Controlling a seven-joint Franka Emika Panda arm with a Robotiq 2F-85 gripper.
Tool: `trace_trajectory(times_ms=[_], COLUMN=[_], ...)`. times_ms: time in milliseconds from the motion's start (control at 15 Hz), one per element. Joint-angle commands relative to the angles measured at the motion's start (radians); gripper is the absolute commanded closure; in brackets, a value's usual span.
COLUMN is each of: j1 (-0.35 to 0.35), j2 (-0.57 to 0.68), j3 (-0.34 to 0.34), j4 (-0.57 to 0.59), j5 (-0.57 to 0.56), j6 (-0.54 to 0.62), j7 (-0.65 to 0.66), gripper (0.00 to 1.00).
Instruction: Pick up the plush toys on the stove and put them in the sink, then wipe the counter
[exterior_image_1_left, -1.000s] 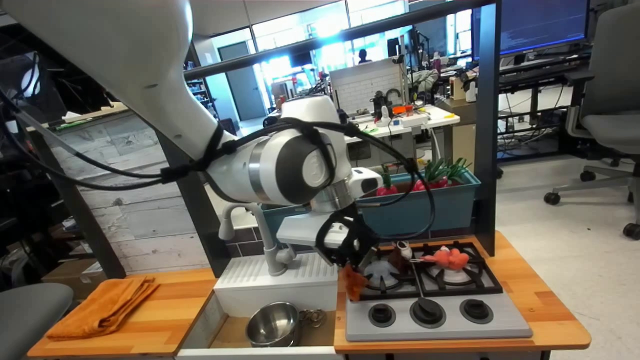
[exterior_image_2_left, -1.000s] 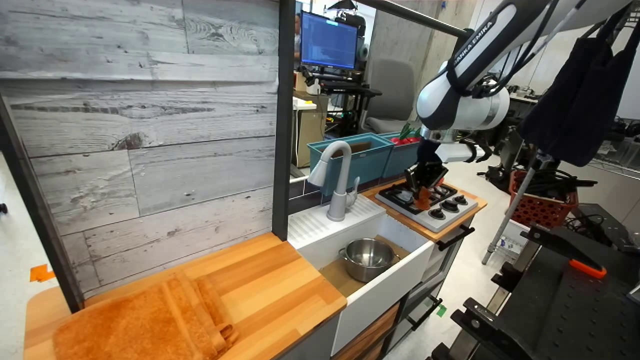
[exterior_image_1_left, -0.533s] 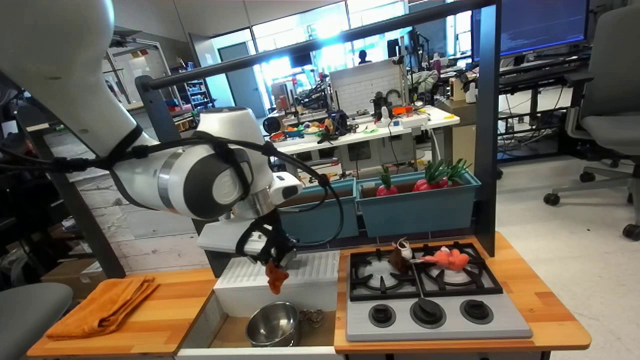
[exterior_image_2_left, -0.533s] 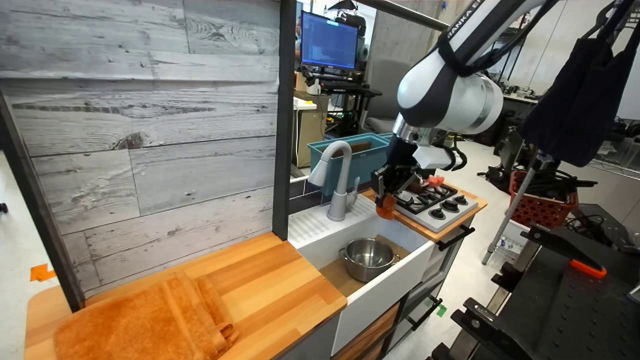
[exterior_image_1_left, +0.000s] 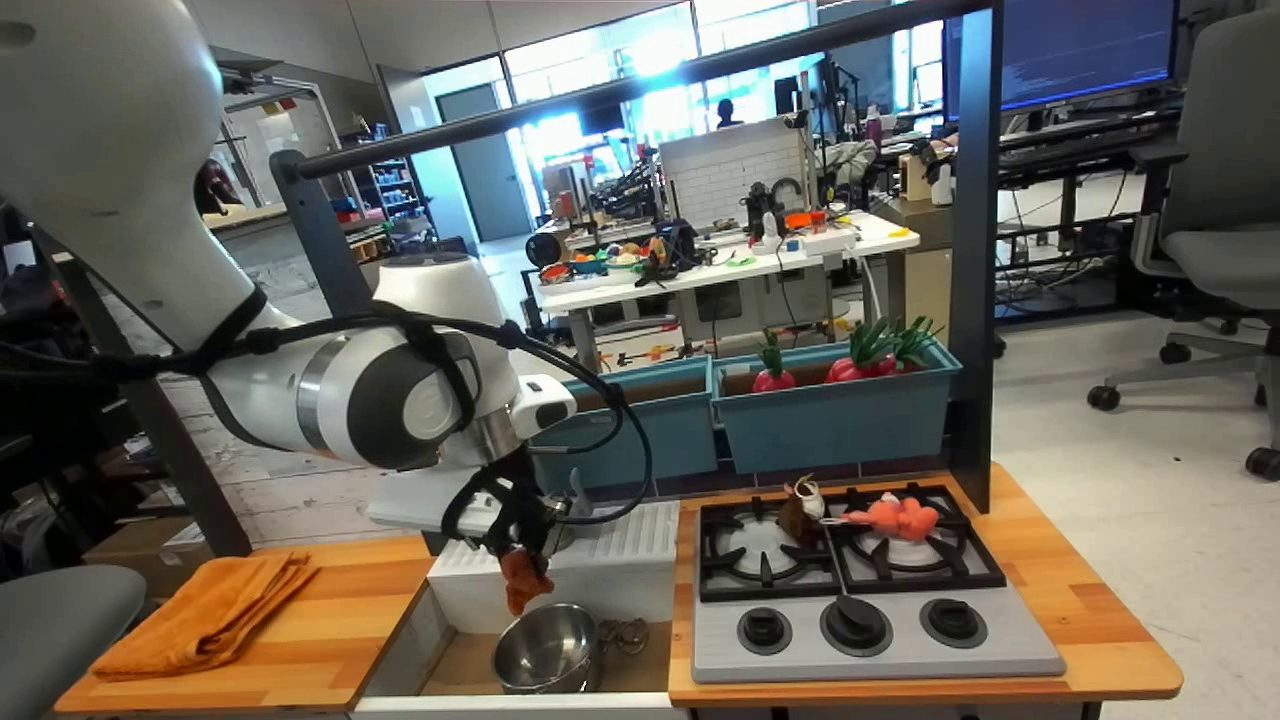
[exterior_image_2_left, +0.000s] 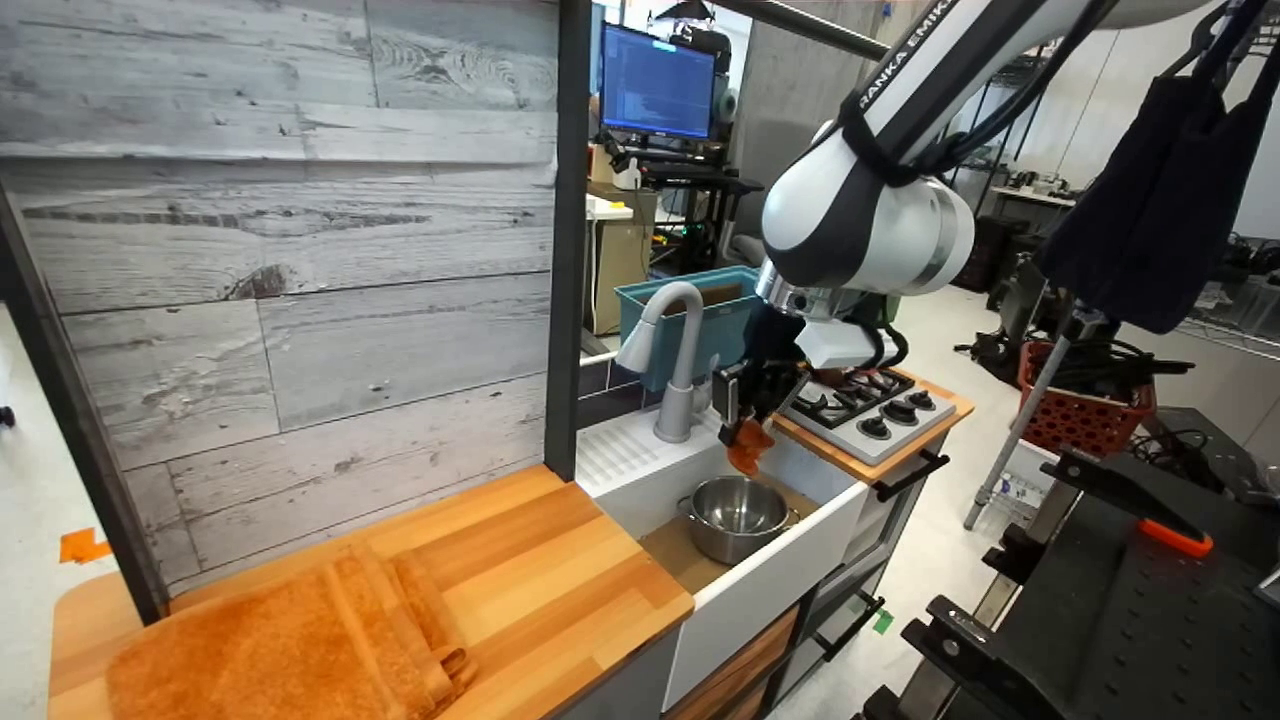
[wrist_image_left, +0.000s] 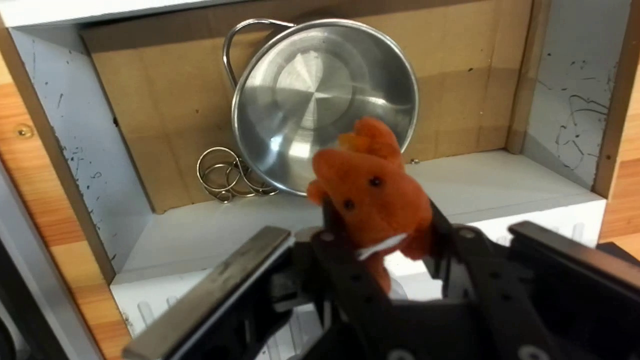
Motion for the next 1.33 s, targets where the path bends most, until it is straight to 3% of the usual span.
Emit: trace_trajectory(times_ms=[0,133,267,333,600,667,800,1000,1067,1267], j1=[0.007,0.045,0.025,0.015,0.019,0.004,-0.008,-0.006,-0.015,-0.040], j2=[-0.014,-0.061,-0.136,-0.188,-0.295,-0.222,-0.273,-0.286,-0.255,-0.155], j3=[-0.028,-0.097,-0.118,-0.136,-0.270,-0.213,-0.249,-0.253,-0.244,-0.250], j4=[0.012,-0.017,-0.068,-0.105,-0.096,-0.064,-0.070,-0.080,-0.044,0.123], j5=[-0.014,-0.034,-0.044,-0.049,-0.083,-0.060,-0.073,-0.074,-0.054,-0.037], j6=[-0.055,-0.136,-0.218,-0.235,-0.269,-0.238,-0.253,-0.260,-0.209,-0.216], j7=[0.030,0.078,0.053,0.044,0.130,0.086,0.098,0.108,0.119,0.165], gripper=[0.31,0.16,0.02,0.00,0.00,0.00,0.00,0.00,0.00,0.00])
